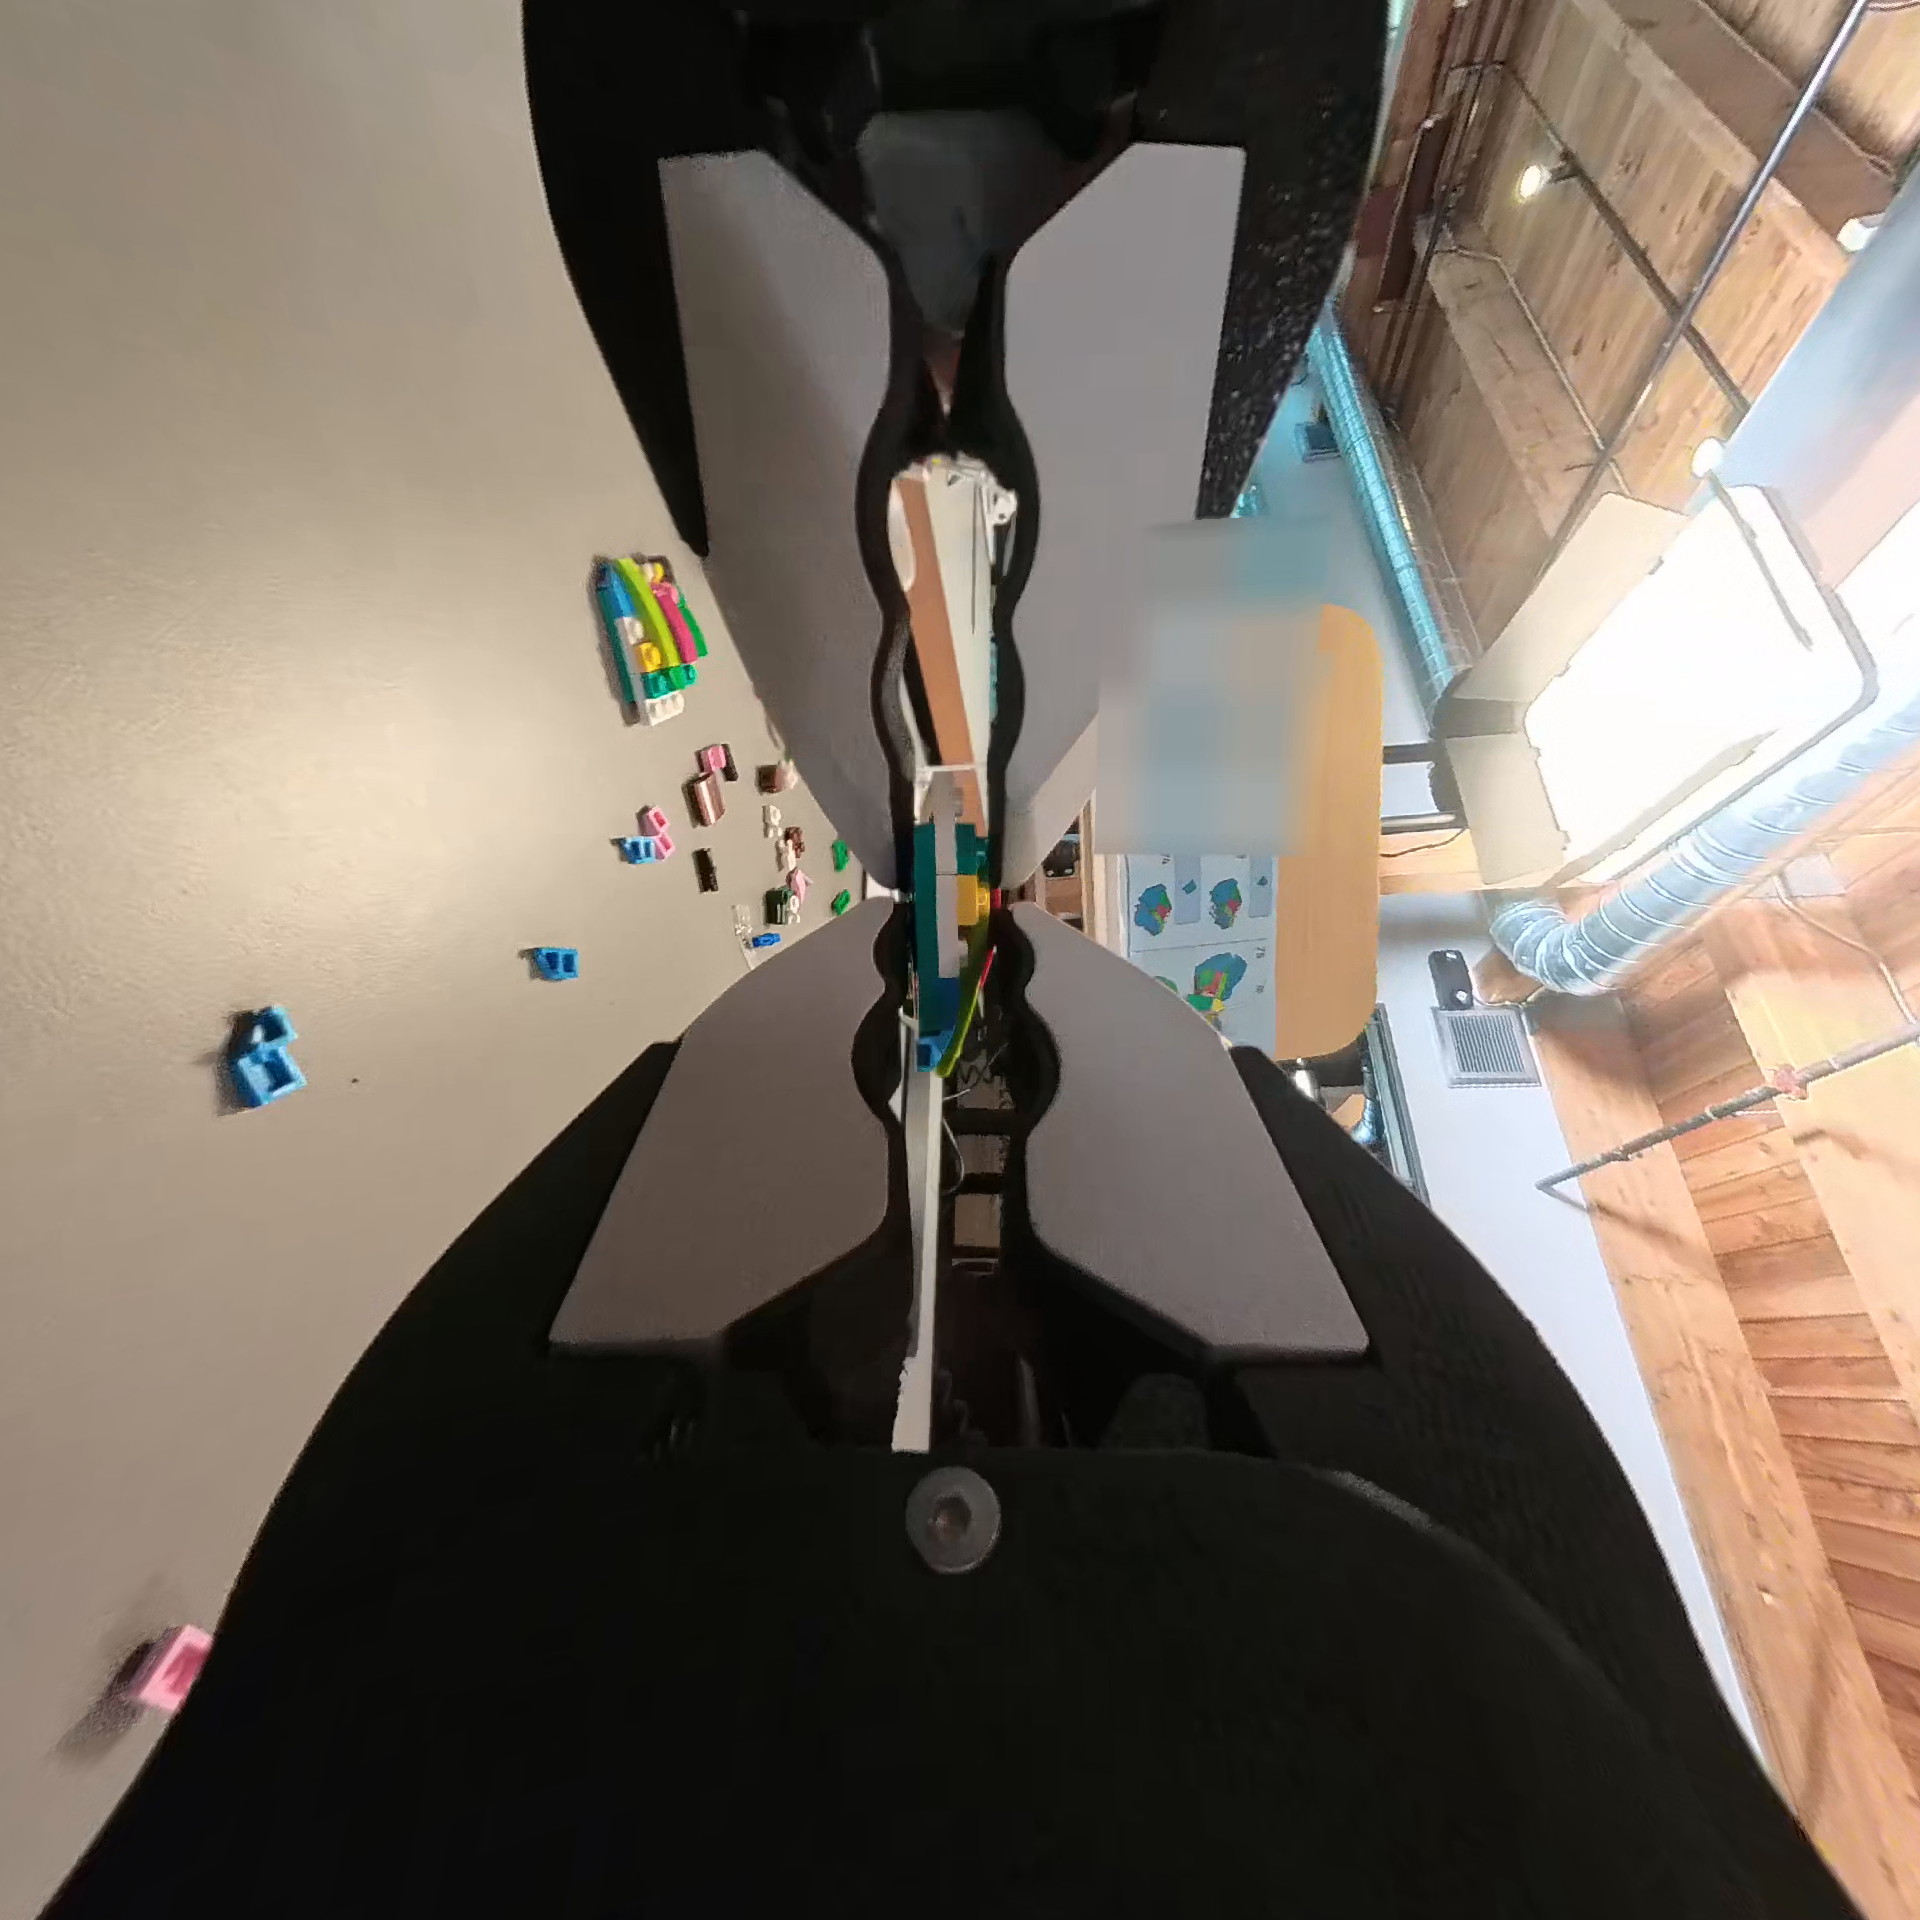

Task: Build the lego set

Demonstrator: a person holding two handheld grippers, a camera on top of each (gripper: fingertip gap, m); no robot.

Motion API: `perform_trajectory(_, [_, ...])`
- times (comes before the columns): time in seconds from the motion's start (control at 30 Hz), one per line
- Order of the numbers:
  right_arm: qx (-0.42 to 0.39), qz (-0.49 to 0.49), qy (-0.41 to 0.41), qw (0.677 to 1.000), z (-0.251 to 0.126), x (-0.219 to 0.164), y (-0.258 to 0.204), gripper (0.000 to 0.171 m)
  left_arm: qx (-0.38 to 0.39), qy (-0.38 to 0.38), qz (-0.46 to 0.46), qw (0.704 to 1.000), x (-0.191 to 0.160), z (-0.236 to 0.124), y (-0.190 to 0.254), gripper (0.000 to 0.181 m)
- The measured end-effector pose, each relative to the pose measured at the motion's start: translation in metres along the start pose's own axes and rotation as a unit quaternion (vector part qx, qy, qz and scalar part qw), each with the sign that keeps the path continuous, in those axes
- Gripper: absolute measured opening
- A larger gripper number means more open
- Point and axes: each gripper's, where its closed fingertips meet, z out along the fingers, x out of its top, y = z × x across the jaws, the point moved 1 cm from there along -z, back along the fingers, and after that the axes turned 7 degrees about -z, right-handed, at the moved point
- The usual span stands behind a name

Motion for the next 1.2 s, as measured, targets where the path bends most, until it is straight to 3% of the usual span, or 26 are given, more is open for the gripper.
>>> perform_trajectory(0.03, [0.003, -0.001, -0.001, 1.0, 0.0, -0.001, -0.002, 0.013, -0.002, -0.004, 0.005, 1.0, 0.0, 0.001, 0.001, 0.012])
perform_trajectory(0.13, [0.007, 0.007, -0.004, 1.0, 0.0, -0.002, -0.004, 0.014, -0.018, 0.003, -0.04, 0.999, -0.001, 0.003, 0.003, 0.013])
perform_trajectory(0.23, [-0.012, 0.036, -0.004, 0.999, -0.001, -0.006, 0.004, 0.014, -0.015, 0.038, -0.203, 0.978, -0.002, 0.006, -0.006, 0.018])
perform_trajectory(0.3, [-0.023, 0.041, -0.006, 0.999, -0.002, -0.009, 0.01, 0.014, -0.034, 0.065, -0.331, 0.941, -0.003, 0.005, -0.013, 0.05])
perform_trajectory(0.33, [-0.027, 0.037, -0.006, 0.999, -0.003, -0.01, 0.012, 0.013, -0.055, 0.081, -0.398, 0.912, -0.002, 0.005, -0.017, 0.058])
perform_trajectory(0.47, [-0.048, 0.022, 0.001, 0.999, -0.003, -0.008, 0.016, 0.013, -0.123, 0.122, -0.599, 0.782, -0.01, 0.002, -0.026, 0.067])
perform_trajectory(0.57, [-0.059, 0.017, 0.005, 0.998, -0.003, -0.007, 0.017, 0.013, -0.153, 0.108, -0.635, 0.749, -0.016, 0.005, -0.018, 0.069])
perform_trajectory(0.67, [-0.061, 0.02, 0.004, 0.998, -0.002, -0.009, 0.018, 0.013, -0.135, 0.12, -0.612, 0.77, -0.014, 0.004, -0.02, 0.057])
perform_trajectory(0.87, [-0.053, 0.05, 0.008, 0.997, -0.002, -0.012, 0.02, 0.014, -0.075, 0.143, -0.504, 0.849, -0.002, -0.002, -0.028, 0.041])
perform_trajectory(1.03, [-0.028, 0.092, 0.022, 0.995, -0.002, -0.009, 0.02, 0.013, -0.054, 0.115, -0.391, 0.912, 0.003, -0.003, -0.021, 0.033])
perform_trajectory(1.2, [-0.001, 0.122, 0.036, 0.992, -0.003, -0.004, 0.021, 0.013, -0.039, 0.094, -0.335, 0.937, 0.004, -0.001, -0.019, 0.024])
